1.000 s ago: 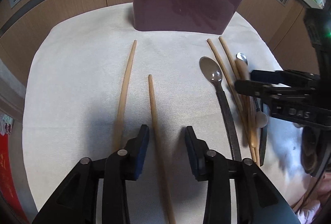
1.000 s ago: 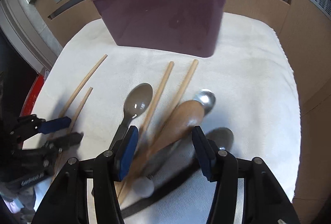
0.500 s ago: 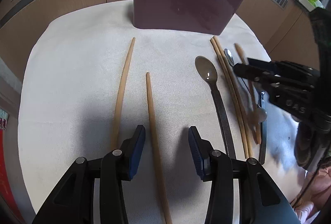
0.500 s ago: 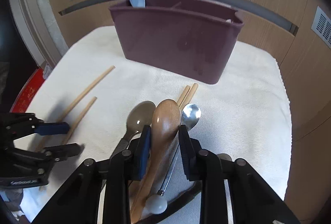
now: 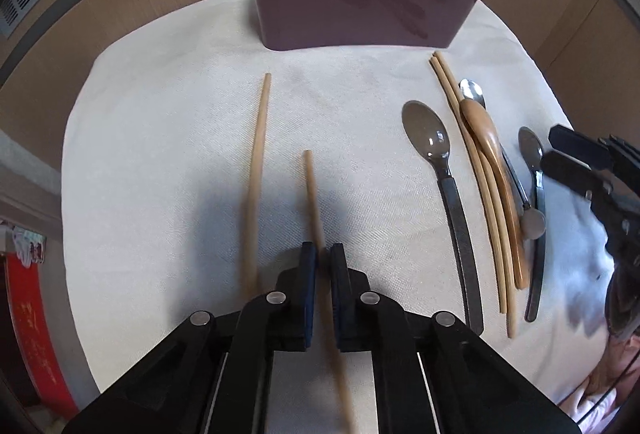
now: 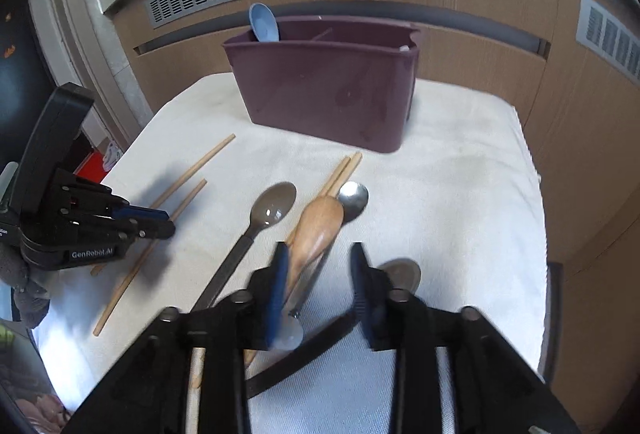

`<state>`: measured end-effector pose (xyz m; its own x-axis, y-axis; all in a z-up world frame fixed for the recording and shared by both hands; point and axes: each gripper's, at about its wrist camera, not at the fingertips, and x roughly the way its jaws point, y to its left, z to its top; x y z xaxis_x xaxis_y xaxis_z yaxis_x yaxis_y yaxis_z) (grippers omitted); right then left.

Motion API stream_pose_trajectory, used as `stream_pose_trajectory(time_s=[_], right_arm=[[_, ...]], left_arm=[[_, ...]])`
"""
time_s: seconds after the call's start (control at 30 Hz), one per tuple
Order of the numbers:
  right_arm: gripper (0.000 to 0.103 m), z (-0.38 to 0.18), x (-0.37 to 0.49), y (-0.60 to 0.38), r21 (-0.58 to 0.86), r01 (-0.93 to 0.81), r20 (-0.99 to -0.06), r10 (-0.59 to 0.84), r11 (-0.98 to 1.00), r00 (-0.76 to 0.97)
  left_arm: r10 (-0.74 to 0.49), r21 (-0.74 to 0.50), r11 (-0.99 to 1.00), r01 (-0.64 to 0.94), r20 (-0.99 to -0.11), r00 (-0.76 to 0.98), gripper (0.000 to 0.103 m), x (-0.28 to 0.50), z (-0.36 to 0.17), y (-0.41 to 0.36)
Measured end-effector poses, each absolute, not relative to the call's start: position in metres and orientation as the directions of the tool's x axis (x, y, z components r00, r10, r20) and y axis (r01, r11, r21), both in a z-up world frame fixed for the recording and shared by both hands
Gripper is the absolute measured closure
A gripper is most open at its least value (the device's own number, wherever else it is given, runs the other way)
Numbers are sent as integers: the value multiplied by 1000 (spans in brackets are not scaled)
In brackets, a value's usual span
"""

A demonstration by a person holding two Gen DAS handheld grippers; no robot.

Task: Organize utensils
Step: 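Close the left tool on a chopstick while the right tool holds the wooden spoon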

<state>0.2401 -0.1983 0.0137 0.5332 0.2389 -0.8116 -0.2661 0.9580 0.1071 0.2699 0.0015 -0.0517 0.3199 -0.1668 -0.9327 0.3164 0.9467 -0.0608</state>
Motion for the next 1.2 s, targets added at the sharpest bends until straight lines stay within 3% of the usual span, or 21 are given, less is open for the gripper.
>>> stream_pose_trajectory(time_s=[0.27,0.43,0.47,0.53,0.67,1.2], right_arm=[[60,-6,267,-181,146,-208,-858,228,967,459],[61,-20,285,-163,86,-176,-888,156,981,433],[62,-19,286,-159,68,-181,-889,142,981,435],[76,-17,285,-154,58,-204,-887,144,977,439],[77,-3,273,-153,46,-237,-866,157,970,474],[77,31,239,-178,67,-253,-813,200,965,546]], left_arm=[[-252,-147,954,262,-868,428,97,246,-39,22],[-291,-191,948,256,-847,444,97,236,-35,34],[-296,-196,946,256,-846,444,97,234,-36,35],[-312,-215,943,254,-837,450,97,232,-34,39],[-346,-243,933,267,-813,468,97,228,-27,44],[-161,-44,946,320,-923,349,95,264,-51,9]])
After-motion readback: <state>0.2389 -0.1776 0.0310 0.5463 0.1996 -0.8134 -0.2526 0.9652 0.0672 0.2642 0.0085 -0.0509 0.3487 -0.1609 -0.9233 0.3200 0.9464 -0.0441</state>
